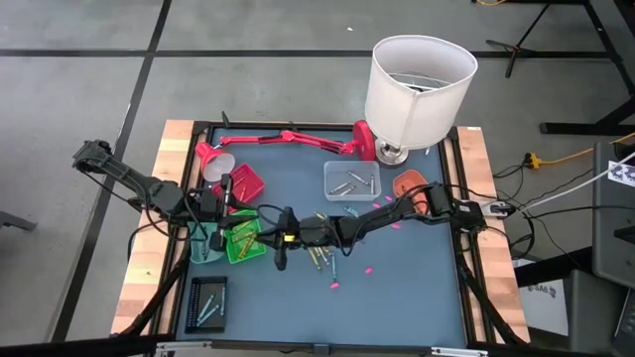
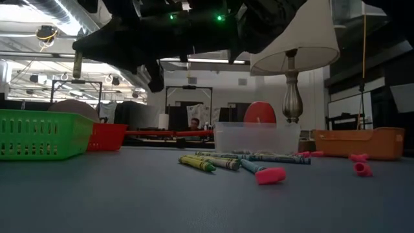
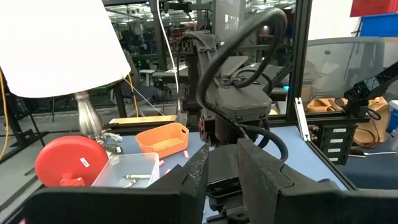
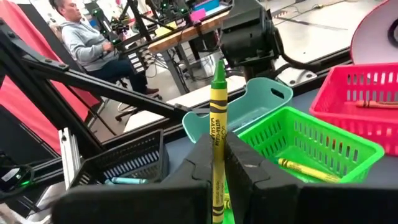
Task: Sort crayons
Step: Put the green crayon into the green bin
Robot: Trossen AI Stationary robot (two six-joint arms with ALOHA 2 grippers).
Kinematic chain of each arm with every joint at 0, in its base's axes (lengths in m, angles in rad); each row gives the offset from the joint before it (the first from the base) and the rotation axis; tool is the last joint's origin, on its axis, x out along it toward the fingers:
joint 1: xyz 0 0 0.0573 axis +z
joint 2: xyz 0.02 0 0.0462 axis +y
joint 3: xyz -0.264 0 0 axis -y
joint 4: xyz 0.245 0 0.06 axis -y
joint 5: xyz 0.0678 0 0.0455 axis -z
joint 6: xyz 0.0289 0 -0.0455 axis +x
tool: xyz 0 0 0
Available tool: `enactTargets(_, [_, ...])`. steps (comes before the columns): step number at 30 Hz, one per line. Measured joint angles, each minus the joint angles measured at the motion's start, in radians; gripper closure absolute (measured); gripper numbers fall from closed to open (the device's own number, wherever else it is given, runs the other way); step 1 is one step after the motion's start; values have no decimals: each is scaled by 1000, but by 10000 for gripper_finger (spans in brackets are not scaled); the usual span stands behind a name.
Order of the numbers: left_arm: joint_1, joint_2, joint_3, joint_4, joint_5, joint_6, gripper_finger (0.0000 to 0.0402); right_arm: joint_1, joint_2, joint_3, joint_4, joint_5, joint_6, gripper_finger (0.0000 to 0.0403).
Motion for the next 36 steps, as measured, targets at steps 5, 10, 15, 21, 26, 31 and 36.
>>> enactTargets(5, [0, 0, 0, 1, 0, 0, 332, 0, 27, 80, -13, 0, -24, 386])
enactTargets(10, [0, 0, 0, 4, 0, 0, 332, -2, 127, 213, -123, -31, -30, 386])
enactTargets(15, [0, 0, 0, 1, 1, 0, 332, -12, 158, 268, -172, -20, -30, 386])
enactTargets(21, [0, 0, 0, 0, 0, 1, 332, -29, 163, 266, -207, -16, -29, 368])
enactTargets(26, [0, 0, 0, -1, 1, 1, 332, -34, 163, 266, -223, -20, -26, 313])
enactTargets(31, [0, 0, 0, -14, 1, 1, 332, -36, 163, 266, -233, -20, -27, 283])
enactTargets(36, [0, 0, 0, -37, 1, -1, 332, -36, 136, 265, -352, -27, -47, 281])
